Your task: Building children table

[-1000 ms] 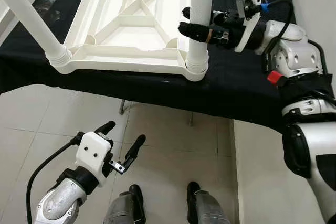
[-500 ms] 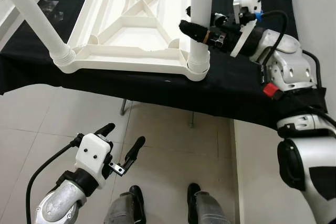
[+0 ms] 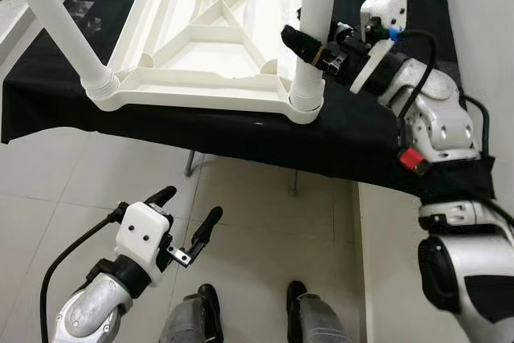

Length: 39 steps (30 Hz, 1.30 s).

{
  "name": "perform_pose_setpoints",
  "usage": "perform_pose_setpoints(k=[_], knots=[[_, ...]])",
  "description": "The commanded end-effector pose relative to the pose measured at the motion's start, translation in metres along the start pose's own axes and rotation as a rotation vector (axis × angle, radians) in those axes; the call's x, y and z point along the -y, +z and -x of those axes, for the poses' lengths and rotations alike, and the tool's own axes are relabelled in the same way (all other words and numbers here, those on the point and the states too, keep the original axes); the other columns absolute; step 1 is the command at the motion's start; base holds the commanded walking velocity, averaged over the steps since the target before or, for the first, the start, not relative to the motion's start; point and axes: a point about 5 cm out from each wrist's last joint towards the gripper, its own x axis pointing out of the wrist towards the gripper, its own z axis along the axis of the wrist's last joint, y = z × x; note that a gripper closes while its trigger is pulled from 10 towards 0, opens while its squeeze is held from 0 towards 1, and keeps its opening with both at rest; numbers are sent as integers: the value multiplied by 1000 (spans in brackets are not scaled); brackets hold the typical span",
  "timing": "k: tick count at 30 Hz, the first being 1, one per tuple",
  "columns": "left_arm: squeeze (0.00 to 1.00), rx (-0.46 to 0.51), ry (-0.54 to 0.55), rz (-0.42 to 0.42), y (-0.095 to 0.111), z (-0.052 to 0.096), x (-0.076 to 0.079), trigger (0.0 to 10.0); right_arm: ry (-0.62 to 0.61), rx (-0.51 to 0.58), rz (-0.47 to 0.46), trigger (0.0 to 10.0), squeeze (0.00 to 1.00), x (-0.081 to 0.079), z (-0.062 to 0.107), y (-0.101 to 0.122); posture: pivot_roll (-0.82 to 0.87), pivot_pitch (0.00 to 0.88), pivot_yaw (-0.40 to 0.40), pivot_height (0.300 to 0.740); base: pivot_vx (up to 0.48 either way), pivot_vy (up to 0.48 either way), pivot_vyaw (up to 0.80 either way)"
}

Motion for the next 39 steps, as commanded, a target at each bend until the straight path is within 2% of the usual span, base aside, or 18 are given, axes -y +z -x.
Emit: perform_pose_setpoints(k=[1, 6, 15, 19, 22, 27, 32, 39], knots=[[0, -27, -6, 12, -4, 3, 3, 10000, -18, -38, -74, 0, 0, -4, 8, -16, 48, 376, 4, 740, 0, 0, 0], [0, -27, -7, 11, -4, 2, 2, 10000, -15, -14, -83, 0, 0, -10, 11, -16, 44, 375, 5, 740, 0, 0, 0], [0, -25, -5, 6, -3, 1, 1, 10000, -54, -56, -76, 0, 0, -27, 14, -22, 42, 372, 6, 740, 0, 0, 0], [0, -25, -6, 6, -3, 0, 1, 10000, -53, -56, -75, 0, 0, -28, 14, -22, 42, 372, 6, 740, 0, 0, 0], [0, -26, -5, 7, -4, 0, 1, 10000, -15, -63, -24, 0, 0, -34, 11, -19, 40, 370, 4, 740, 0, 0, 0], [0, -26, -5, 7, -4, -1, 1, 10000, -2, -60, -9, 0, 0, -37, 10, -17, 41, 370, 3, 740, 0, 0, 0], [0, -29, -2, 5, -6, 0, 1, 10000, -50, -91, 50, 0, 0, -41, 8, -17, 41, 370, 3, 740, 0, 0, 0], [0, -31, -1, 5, -8, 0, 0, 10000, -97, -150, 49, 0, 0, -49, 7, -23, 35, 368, 2, 740, 0, 0, 0]])
